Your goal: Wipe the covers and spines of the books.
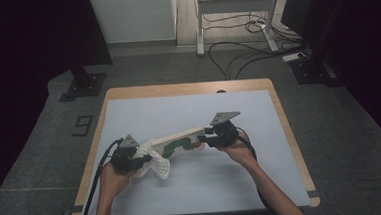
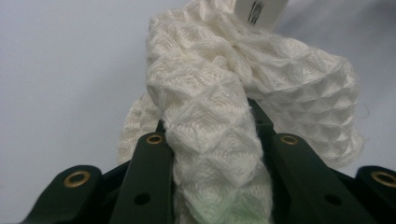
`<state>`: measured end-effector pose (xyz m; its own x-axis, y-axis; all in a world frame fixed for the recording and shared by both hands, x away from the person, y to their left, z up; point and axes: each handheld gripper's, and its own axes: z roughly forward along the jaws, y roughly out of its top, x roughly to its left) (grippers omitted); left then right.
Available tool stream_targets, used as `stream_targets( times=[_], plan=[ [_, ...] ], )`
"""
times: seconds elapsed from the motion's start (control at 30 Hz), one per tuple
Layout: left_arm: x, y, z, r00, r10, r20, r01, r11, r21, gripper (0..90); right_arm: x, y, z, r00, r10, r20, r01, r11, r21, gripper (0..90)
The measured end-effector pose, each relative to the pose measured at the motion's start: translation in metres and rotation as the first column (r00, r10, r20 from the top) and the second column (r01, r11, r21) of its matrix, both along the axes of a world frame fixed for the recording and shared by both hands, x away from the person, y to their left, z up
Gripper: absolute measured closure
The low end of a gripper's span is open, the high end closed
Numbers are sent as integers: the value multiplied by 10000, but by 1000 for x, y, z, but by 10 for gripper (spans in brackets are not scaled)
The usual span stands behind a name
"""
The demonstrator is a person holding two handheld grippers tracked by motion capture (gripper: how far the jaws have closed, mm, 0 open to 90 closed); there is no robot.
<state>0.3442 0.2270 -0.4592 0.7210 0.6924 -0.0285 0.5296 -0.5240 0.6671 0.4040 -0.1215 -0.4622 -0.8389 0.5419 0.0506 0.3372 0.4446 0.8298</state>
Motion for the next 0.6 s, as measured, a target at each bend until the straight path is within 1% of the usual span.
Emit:
stream_targets(
  times=[0.17, 0.27, 0.33, 0.43, 0.6],
  plan=[
    [-3, 1, 11, 9998, 21, 183, -18, 9998, -179, 698, 0, 0, 0, 10000, -1, -3, 1, 10000, -13, 594],
    [-4, 0, 16, 9997, 25, 257, -22, 9999, -137, 696, 0, 0, 0, 10000, -1, 19, 1, 10000, -32, 592],
    [-6, -1, 17, 9995, 15, 316, -14, 10000, -36, 695, 0, 1, 0, 10000, -20, 41, 20, 10000, -31, 590],
    [-7, -1, 19, 9993, 24, 379, -23, 10000, -25, 694, 0, 1, 0, 10000, -21, 48, 21, 10000, -14, 589],
    [-5, -2, 16, 9994, 73, 336, -72, 10000, -33, 694, 0, 1, 0, 10000, -55, 59, 55, 10000, -15, 588]
  ],
)
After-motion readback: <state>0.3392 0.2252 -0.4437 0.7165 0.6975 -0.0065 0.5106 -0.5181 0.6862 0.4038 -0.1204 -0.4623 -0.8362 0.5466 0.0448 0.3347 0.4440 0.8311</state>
